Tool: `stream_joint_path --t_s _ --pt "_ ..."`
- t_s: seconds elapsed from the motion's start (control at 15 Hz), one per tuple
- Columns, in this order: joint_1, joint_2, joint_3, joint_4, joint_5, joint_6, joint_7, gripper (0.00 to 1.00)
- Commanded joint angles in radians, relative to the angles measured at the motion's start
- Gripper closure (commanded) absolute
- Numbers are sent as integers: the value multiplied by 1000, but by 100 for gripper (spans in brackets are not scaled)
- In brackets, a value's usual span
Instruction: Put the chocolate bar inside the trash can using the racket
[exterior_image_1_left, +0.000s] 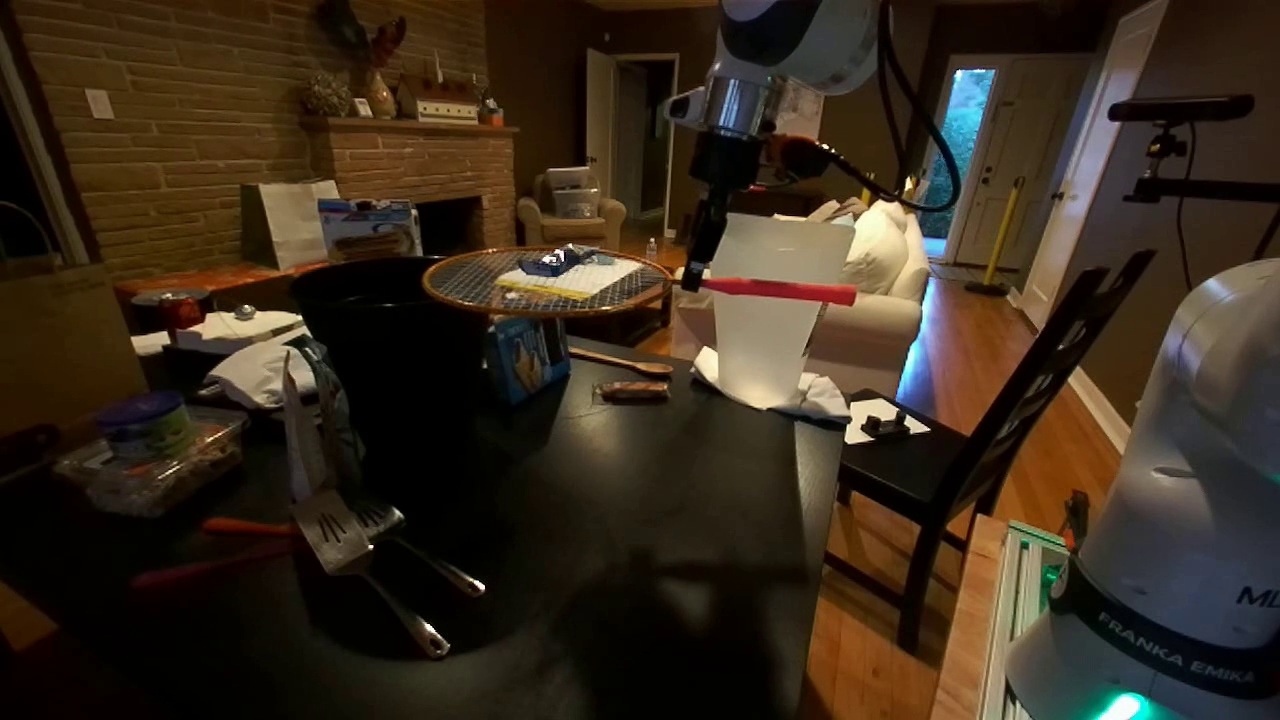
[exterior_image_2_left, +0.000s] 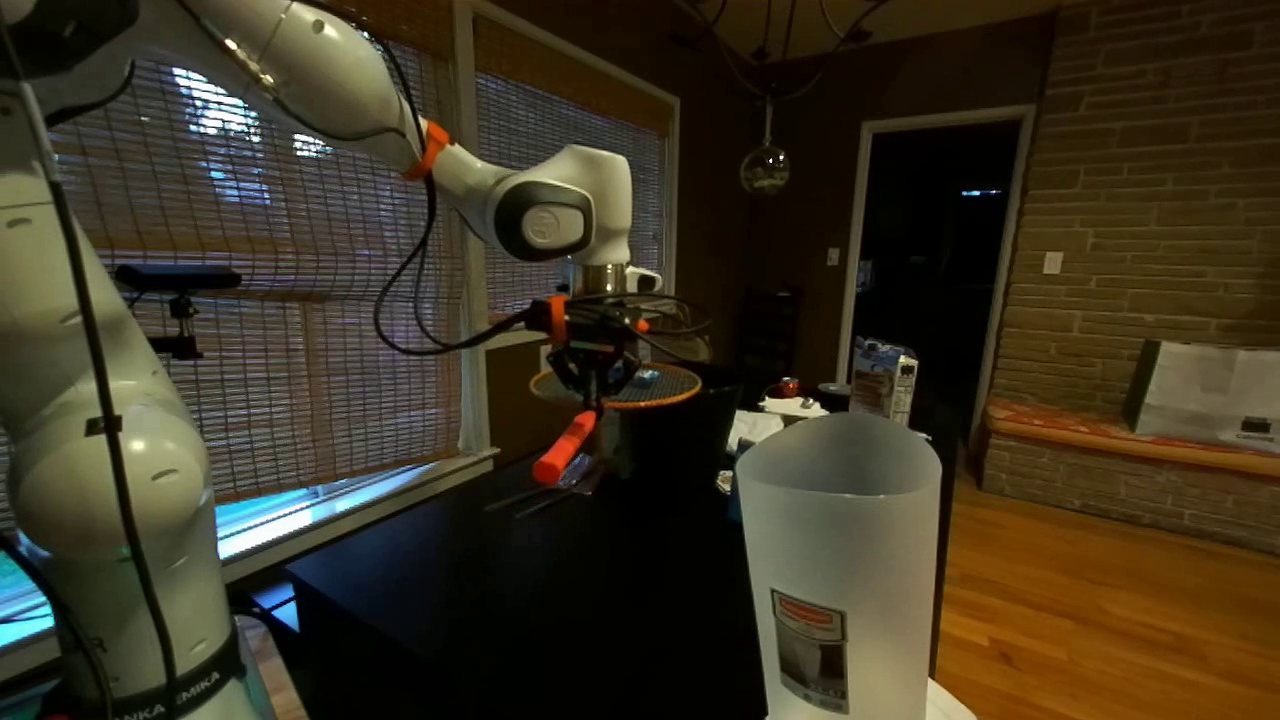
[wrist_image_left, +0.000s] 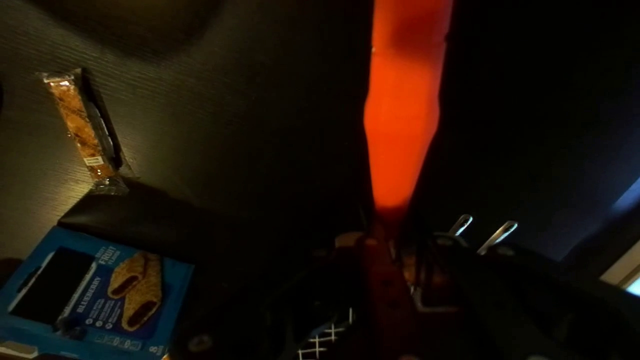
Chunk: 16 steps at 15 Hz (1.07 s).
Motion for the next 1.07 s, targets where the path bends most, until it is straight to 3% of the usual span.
stream_joint_path --t_s 0.0,0.2,0.27,1.0 --pt "1 4 -1 3 -1 -2 1 86" --pt "0 6 0 5 -1 -3 1 86" --pt "0 6 0 5 -1 -3 1 96" --pt "12 67 11 156 5 -34 -4 96"
